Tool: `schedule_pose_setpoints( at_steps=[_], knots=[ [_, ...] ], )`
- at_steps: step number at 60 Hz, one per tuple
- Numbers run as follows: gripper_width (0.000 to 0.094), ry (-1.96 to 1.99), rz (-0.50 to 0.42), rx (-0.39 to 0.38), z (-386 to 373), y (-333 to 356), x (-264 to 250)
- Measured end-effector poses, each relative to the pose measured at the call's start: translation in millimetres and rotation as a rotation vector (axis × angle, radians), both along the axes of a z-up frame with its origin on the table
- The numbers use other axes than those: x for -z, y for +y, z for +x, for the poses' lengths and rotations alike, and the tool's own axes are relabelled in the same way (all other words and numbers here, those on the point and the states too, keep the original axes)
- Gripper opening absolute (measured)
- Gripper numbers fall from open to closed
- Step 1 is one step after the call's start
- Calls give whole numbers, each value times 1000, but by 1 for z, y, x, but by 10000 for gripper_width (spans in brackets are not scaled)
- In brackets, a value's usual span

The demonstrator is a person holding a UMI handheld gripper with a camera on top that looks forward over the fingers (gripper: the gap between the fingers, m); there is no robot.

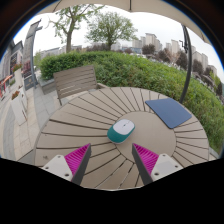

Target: Arrange mouse

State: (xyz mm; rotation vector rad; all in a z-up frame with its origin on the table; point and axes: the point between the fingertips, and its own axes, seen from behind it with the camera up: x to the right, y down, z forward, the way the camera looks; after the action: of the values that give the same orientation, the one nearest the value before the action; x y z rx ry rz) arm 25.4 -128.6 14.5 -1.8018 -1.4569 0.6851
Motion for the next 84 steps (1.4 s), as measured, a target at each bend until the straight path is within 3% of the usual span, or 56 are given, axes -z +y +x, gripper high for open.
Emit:
schedule_pose_setpoints(
  at_steps=[15,19,23,53,56,57,58,59,69,78,84],
  knots=[
    [851,3,-18,44,-62,28,28],
    [808,20,-54,13,-74,20,26],
    [845,13,-38,-23,-84,22,27],
    [822,8,-56,-51,-118,22,30],
    [737,10,-51,-49,-119,25,30],
    [638,8,-43,-43,-118,28,31],
    [477,8,-30,-37,-117,33,30],
    [454,17,-37,-41,-119,31,28],
    [420,-1,-84,-83,-118,29,13],
    [420,106,-112,-99,-140,73,-82],
    [419,160,-70,-86,-161,140,-132]
  ],
)
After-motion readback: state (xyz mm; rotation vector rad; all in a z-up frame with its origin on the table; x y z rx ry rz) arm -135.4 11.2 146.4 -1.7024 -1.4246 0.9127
